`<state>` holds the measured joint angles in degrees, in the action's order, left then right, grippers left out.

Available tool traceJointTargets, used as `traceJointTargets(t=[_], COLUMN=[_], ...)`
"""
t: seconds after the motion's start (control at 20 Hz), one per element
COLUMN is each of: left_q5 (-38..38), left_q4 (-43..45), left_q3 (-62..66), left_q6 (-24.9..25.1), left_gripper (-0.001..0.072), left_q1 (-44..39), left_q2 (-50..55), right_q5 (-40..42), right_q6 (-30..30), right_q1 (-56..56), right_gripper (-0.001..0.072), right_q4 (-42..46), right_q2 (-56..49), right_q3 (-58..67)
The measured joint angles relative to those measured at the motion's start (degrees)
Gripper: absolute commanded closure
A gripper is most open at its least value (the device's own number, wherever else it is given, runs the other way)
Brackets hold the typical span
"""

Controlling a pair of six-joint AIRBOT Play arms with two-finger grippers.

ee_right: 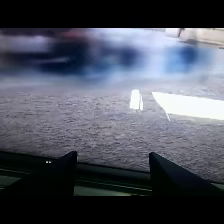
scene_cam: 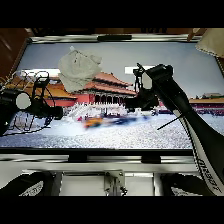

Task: Fold the shirts.

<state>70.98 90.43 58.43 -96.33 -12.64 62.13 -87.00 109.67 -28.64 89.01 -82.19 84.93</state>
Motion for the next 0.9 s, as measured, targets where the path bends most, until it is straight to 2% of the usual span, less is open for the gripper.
traceJointTargets(t=[0.6, 0.9], left_q5=[-6.5, -16.5], left_q4=[-5.0, -6.0], left_q3=[0.0, 3.0], left_q6=[0.0, -0.1], left_gripper=[0.0093, 0.0075], left_q1=[-0.1, 0.9], left_q2=[0.2, 6.1], right_q5=[1.1, 1.5], right_q6=[-0.1, -0.6], right_q1=[0.0, 0.0], right_gripper=[0.0161, 0.0161], right_q4=[0.0, 0.0], right_q2=[0.0, 0.0], right_q3=[0.0, 0.0])
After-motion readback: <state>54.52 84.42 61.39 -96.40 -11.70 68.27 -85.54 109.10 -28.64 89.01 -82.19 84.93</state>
